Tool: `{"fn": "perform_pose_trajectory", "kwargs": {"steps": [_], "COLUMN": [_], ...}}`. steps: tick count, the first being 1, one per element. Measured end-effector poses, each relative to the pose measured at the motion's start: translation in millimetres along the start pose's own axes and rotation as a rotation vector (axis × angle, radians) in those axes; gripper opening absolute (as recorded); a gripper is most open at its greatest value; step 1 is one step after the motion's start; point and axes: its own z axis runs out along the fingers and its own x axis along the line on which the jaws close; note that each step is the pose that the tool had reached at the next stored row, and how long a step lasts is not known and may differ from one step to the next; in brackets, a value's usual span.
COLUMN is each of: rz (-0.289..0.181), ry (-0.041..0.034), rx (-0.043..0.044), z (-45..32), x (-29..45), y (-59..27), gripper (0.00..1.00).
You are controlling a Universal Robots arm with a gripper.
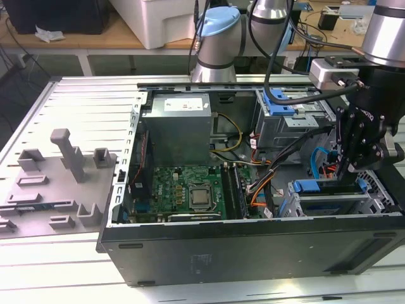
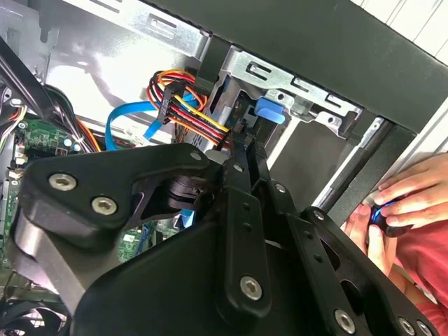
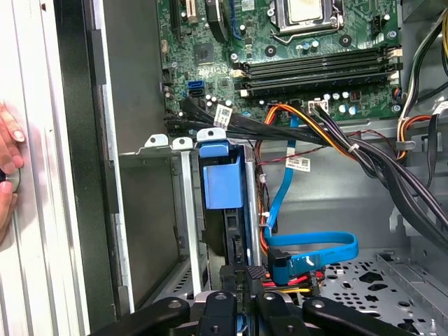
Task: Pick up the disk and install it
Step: 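Insert the first disk wire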
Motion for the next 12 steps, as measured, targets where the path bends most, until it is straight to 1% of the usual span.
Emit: {"fn": "perform_pose_trajectory", "kwargs": {"steps": [8,12], "rz": [0.001,0.001], "ry": [-0.001,-0.0011], "rx": [0.0034,0.0036], "z": [0.2,0.2], "x": [0.0,0.0], "y": [0.0,0.0], "gripper": [0.17,0.17]}}
